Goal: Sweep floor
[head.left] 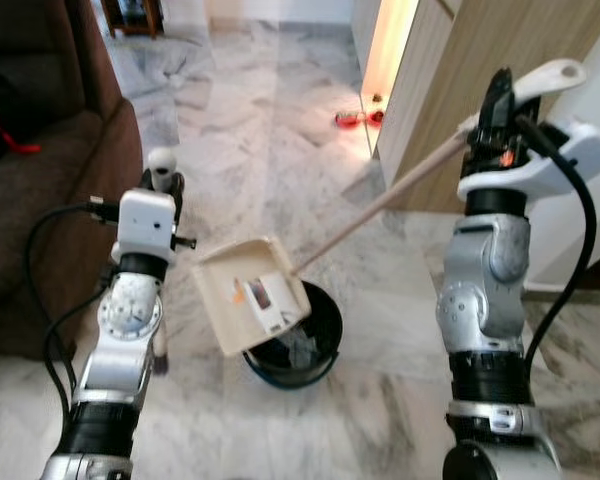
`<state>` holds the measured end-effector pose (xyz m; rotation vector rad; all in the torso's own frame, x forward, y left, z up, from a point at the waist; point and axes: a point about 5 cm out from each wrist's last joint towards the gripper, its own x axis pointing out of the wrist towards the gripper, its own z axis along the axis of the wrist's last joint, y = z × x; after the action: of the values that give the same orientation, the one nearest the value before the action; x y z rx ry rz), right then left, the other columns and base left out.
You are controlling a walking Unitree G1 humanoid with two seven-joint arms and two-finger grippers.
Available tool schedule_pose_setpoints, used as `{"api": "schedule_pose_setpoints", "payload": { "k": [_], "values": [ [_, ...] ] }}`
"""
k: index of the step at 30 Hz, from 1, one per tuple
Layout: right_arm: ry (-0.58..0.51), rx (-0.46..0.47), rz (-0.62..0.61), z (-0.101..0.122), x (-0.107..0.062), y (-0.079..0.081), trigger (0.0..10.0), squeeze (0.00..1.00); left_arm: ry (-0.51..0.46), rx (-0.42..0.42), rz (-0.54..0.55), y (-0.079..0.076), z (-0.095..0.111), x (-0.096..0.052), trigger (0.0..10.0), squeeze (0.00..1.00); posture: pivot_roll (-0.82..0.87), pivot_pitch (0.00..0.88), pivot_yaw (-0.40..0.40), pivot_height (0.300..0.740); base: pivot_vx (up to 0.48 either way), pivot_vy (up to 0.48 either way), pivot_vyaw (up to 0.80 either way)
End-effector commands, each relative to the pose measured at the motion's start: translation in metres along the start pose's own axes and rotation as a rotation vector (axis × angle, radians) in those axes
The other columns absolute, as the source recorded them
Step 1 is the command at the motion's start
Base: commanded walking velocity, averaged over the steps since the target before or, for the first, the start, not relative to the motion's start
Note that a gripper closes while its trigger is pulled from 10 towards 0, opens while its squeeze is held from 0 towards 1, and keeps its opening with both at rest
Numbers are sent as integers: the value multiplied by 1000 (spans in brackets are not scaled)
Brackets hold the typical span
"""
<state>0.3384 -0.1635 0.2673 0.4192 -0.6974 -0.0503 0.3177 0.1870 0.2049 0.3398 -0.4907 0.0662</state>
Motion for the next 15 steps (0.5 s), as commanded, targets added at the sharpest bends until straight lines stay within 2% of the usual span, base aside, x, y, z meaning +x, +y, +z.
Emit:
{"api": "schedule_pose_setpoints", "payload": {
  "k": [1,10,15],
  "values": [
    [-50,2,-1,11,6,-1,10000,0,-61,6,-13,-5,14,3,10000,0,308,114,-70,740,424,0,0],
    [-44,16,10,9,7,3,10000,0,-72,8,11,-1,16,3,10000,0,311,115,-79,740,413,0,0],
    [-56,26,33,11,8,9,10000,0,-77,5,14,-1,16,2,10000,0,309,116,-81,740,48,0,0]
  ]
}}
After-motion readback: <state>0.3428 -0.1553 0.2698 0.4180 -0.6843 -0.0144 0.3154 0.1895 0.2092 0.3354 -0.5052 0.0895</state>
